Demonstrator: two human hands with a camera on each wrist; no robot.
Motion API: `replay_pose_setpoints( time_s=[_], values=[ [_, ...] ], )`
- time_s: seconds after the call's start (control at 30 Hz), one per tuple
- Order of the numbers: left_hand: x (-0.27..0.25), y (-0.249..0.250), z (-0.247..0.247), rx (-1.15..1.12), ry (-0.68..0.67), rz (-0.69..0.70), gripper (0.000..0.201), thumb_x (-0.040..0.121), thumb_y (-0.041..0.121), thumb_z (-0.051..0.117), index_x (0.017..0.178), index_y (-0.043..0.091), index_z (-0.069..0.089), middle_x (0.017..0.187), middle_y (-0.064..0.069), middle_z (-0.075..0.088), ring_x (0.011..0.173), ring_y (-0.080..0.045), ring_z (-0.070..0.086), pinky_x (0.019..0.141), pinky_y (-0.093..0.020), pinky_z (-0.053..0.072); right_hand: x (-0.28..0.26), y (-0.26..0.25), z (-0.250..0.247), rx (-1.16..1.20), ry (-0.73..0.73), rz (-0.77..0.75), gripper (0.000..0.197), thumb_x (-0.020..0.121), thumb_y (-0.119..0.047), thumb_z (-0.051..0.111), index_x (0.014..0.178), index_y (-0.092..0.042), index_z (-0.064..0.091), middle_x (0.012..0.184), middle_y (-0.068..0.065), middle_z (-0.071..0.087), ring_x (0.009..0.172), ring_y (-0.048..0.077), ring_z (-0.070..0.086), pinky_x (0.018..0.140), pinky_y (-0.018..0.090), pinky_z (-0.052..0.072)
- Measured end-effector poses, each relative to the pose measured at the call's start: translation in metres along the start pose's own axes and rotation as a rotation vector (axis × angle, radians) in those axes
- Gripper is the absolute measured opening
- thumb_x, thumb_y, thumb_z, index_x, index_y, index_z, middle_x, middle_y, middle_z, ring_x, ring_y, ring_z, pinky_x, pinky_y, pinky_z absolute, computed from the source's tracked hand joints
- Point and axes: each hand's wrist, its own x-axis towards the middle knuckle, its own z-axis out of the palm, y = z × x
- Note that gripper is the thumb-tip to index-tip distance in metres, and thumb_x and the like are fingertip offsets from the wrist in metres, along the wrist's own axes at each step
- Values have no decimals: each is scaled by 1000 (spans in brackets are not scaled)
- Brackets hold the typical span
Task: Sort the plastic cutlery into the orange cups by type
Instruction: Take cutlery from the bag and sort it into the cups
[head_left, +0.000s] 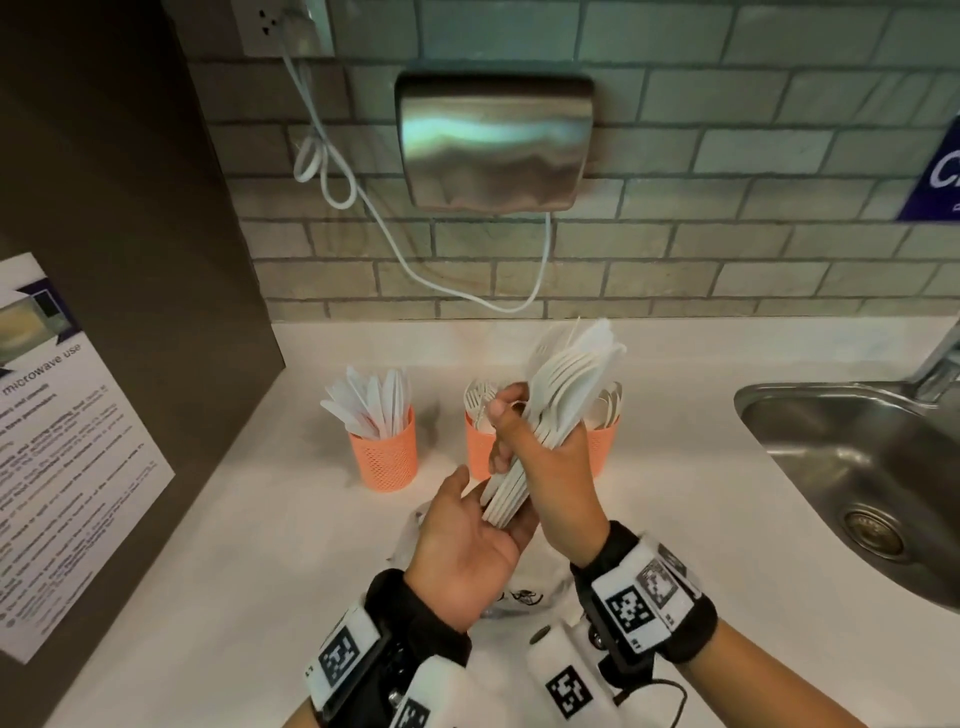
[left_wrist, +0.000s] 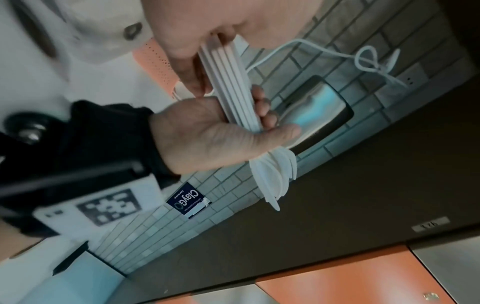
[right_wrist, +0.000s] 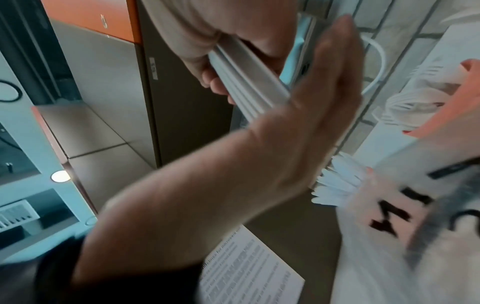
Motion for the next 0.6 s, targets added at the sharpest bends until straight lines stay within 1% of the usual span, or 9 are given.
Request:
replay_pose_setpoints(
  time_s=[0.07,0.13,0.2,0.3,0.37,0.43,0.47,0.53,0.6],
  values=[
    [2,-2,-1,-2,32,-20,42,100,30,31,81,5,59,75,-15,69,63,-22,68,64,-31,58,-7,7,0,-34,29,40,10,85,-3,62,83,-10,56,48,-9,53,39,12,45,46,23,45],
    [2,-4,-3,9,50,-42,44,100,25,33,62,10,50,89,-15,66,76,-24,64,75,-37,54,-14,15,1,-25,49,98,11,84,-5,63,80,-7,53,44,-7,50,37,11,45,44,21,45],
    [6,-6,-8,27,50,-71,44,98,21,34,55,13,43,96,-14,61,84,-24,59,85,-40,47,-18,22,2,-3,70,169,19,86,-8,62,71,-8,50,41,-3,46,36,11,45,43,22,44],
    [10,-8,-14,54,1,-116,54,96,24,33,44,14,45,75,-9,61,74,-22,58,78,-39,46,-18,30,1,29,116,263,26,88,-11,59,66,-10,46,37,-2,42,34,13,42,41,22,40],
    [12,-9,-15,111,-15,-136,52,98,34,32,56,12,52,64,-8,62,71,-21,57,69,-37,46,-13,33,-3,-48,140,286,29,90,-15,57,65,-12,43,35,-5,38,31,11,37,38,20,34],
    [12,-7,-17,260,-14,-100,44,99,38,32,75,10,55,71,-7,59,74,-20,55,69,-35,47,-8,32,-8,-141,147,282,27,91,-15,56,66,-14,45,34,-7,37,31,8,35,38,21,32],
    [13,-4,-19,347,-13,-50,40,99,37,33,84,8,57,76,-7,58,75,-19,55,72,-33,48,-6,31,-10,-199,144,255,24,91,-14,56,68,-16,48,37,-8,41,34,7,39,41,23,35],
    [16,5,-20,520,-24,114,32,98,30,38,102,6,59,93,-10,62,85,-19,59,80,-31,48,-1,29,-17,-364,133,151,16,89,-10,56,77,-20,58,57,-7,58,52,7,55,53,20,44],
    [17,17,-17,711,-47,356,27,95,25,46,115,10,55,110,-8,63,98,-18,61,83,-27,50,1,31,-25,-591,117,38,6,88,-11,58,87,-12,64,78,9,66,69,19,62,62,23,46]
  ],
)
